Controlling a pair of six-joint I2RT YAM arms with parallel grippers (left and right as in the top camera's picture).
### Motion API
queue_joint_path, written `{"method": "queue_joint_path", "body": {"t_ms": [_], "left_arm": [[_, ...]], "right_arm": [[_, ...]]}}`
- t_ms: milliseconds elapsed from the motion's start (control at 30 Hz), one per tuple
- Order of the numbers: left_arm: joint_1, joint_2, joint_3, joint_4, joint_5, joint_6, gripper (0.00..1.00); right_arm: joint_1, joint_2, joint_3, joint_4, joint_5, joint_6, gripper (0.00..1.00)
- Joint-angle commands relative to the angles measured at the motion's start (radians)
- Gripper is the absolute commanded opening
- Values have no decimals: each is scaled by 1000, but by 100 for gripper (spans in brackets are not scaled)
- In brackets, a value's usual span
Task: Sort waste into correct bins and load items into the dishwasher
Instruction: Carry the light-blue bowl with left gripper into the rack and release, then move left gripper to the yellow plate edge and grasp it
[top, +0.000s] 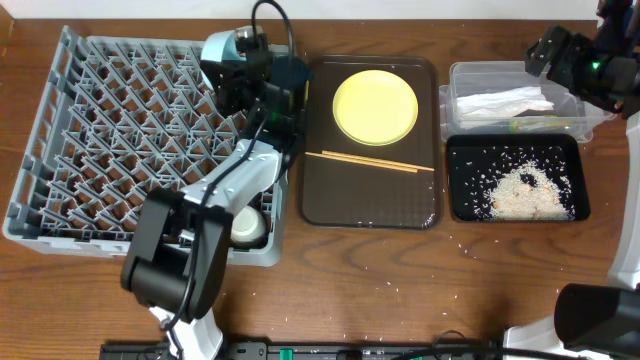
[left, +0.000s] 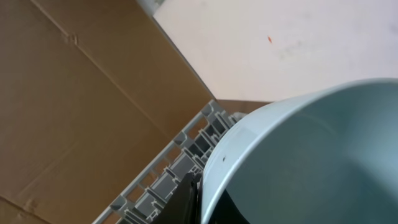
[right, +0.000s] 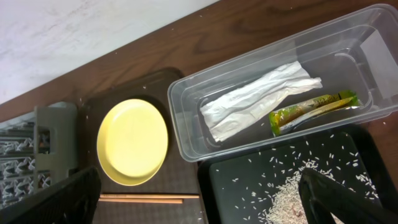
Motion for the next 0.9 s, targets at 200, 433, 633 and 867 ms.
{"method": "queue_joint_path", "body": {"t_ms": [200,433,633,867], "left_arm": [[6,93,6,56,-26,50,7],[9,150,6,65,-18,53,7],[12,159,6,64,-18,53,7],[-38,159,6,37,-62,105,13]], "right_arm": [[1,1,3,-2,3,5,99],[1,1,3,-2,3,5,99],[1,1,3,-2,3,5,99],[1,1,3,-2,3,5,99]]}}
